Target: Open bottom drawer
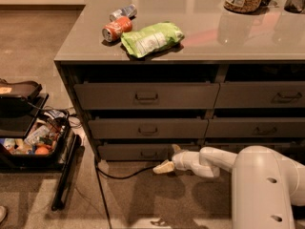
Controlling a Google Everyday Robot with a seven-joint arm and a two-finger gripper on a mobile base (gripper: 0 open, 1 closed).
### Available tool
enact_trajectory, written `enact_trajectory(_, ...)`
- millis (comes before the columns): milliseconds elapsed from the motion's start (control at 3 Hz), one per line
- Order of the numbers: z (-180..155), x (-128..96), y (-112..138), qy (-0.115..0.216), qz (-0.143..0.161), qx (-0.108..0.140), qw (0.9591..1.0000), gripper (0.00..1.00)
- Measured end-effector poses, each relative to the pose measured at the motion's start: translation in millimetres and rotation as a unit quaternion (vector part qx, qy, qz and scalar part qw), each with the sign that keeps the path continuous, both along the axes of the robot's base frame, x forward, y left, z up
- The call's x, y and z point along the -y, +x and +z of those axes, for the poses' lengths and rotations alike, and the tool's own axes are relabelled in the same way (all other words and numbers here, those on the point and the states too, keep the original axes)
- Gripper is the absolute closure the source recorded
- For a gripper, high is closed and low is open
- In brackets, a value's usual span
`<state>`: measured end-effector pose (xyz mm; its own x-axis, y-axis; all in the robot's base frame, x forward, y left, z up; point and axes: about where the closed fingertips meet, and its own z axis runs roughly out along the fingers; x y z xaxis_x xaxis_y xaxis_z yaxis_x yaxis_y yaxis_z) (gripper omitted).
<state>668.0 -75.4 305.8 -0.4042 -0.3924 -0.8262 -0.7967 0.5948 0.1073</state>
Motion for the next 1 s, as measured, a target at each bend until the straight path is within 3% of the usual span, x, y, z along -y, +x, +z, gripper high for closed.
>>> enact_trajectory(333,-4,-3,4,0.0,-0.003,-0.001,1.0,0.0)
enact_trajectory(667,-24,-24,23,-0.025,-0.002,-0.001,0.9997,0.0)
enact_trajectory(1000,-24,-24,23,-0.025,-0.002,-0.001,0.9997,0.0)
